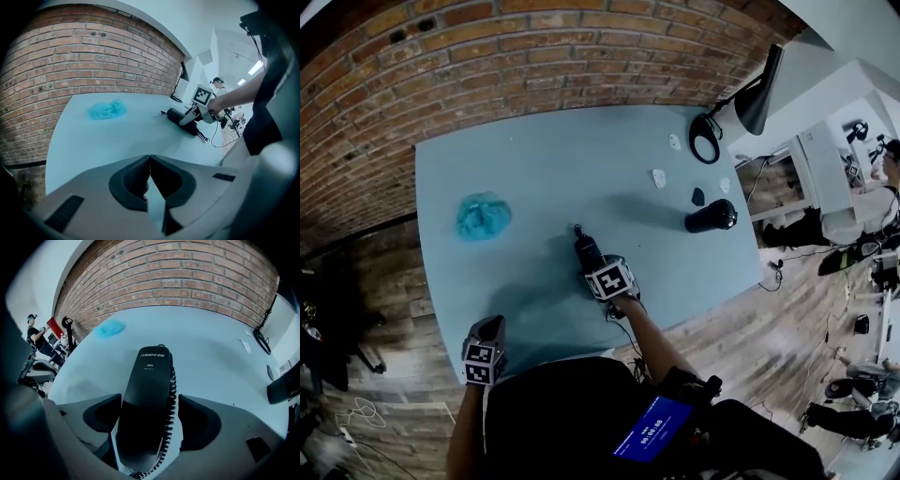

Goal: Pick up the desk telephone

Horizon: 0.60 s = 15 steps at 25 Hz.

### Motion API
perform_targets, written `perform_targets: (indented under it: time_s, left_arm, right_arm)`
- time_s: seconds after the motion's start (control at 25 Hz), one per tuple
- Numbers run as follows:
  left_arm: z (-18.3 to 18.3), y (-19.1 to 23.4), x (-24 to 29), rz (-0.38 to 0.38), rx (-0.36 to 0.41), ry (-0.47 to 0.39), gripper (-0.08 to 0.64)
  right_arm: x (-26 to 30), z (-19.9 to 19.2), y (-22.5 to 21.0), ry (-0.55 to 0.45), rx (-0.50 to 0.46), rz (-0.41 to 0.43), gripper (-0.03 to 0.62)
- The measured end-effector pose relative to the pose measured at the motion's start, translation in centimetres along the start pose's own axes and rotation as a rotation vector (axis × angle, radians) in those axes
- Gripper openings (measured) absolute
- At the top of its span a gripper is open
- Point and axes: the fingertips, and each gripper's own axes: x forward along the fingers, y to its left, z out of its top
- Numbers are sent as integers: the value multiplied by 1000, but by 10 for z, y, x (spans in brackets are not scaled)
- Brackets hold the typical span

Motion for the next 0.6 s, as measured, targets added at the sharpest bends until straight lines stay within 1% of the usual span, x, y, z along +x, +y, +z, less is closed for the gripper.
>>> perform_targets:
  time_s: [0.2, 0.36, 0.4, 0.6]
  left_arm:
    - [-3, -3, 3, 0, 6, 19, 17]
    - [-5, -8, 4, 5, 94, 42, 17]
    - [-5, -9, 5, 2, 102, 46, 17]
    - [-10, -12, 12, -8, 71, 69, 17]
  right_arm:
    - [8, -4, -4, 34, -7, -13, 394]
    - [14, -9, -3, 56, 3, -1, 403]
    - [15, -9, -3, 60, 0, -1, 405]
    - [20, -7, 2, 71, -32, -1, 408]
